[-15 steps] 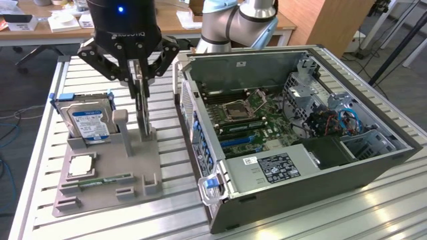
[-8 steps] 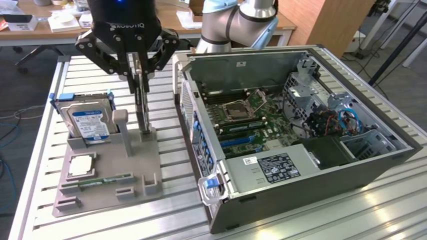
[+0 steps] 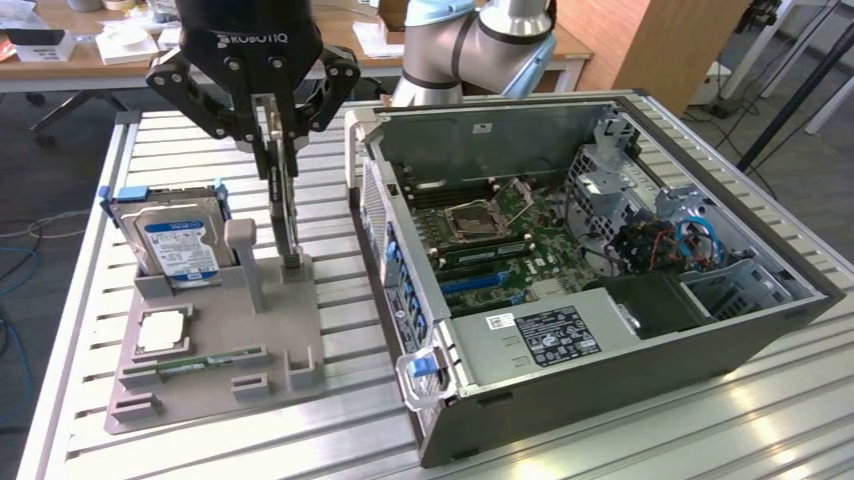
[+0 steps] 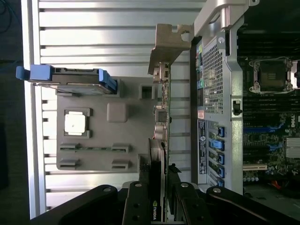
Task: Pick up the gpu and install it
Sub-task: 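Pick up the gpu and move the gpu toward the slot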
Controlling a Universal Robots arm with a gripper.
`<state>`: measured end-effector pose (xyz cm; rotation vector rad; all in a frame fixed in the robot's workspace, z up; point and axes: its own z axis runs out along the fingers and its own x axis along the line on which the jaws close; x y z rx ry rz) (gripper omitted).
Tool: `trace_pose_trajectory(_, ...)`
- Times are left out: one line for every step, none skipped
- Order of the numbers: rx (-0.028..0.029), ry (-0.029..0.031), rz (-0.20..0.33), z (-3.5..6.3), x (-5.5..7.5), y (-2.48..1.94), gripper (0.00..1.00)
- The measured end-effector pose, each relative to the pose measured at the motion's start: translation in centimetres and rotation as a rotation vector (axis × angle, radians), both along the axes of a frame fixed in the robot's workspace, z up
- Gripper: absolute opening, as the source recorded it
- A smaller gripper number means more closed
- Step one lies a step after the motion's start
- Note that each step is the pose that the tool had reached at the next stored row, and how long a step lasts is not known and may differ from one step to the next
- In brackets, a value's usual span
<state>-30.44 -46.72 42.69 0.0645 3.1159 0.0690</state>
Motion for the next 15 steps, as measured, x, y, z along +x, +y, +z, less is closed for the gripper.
trace_pose_trajectory(0.0, 0.0, 0.0, 0.08, 0.0, 0.0, 0.26)
trace_pose_trajectory(0.0001, 0.0, 0.0, 0.16, 0.0, 0.0, 0.26)
trace_pose_trajectory(0.0, 0.0, 0.0, 0.25, 0.01, 0.0, 0.26)
trace_pose_trajectory(0.0001, 0.0, 0.0, 0.34, 0.01, 0.0, 0.26)
trace_pose_trajectory(0.0002, -0.0001, 0.0, 0.36, 0.02, 0.0, 0.26)
trace_pose_trajectory(0.0002, -0.0001, 0.0, 0.36, 0.02, 0.0, 0.26)
trace_pose_trajectory(0.0002, -0.0001, 0.0, 0.37, 0.02, 0.0, 0.26)
trace_pose_trajectory(0.0001, 0.0, 0.0, 0.37, 0.02, 0.0, 0.26)
trace_pose_trajectory(0.0001, -0.0001, 0.0, 0.37, 0.02, 0.0, 0.26)
trace_pose_trajectory(0.0001, 0.0, 0.0, 0.37, 0.02, 0.0, 0.26)
trace_pose_trajectory(0.0001, -0.0001, 0.0, 0.37, 0.02, 0.0, 0.26)
trace_pose_trajectory(0.0001, -0.0001, 0.0, 0.37, 0.02, 0.0, 0.26)
trace_pose_trajectory(0.0001, 0.0, 0.0, 0.37, 0.02, 0.0, 0.26)
trace_pose_trajectory(0.0001, 0.0, 0.0, 0.37, 0.02, 0.0, 0.26)
trace_pose_trajectory(0.0001, 0.0, 0.0, 0.37, 0.02, 0.0, 0.26)
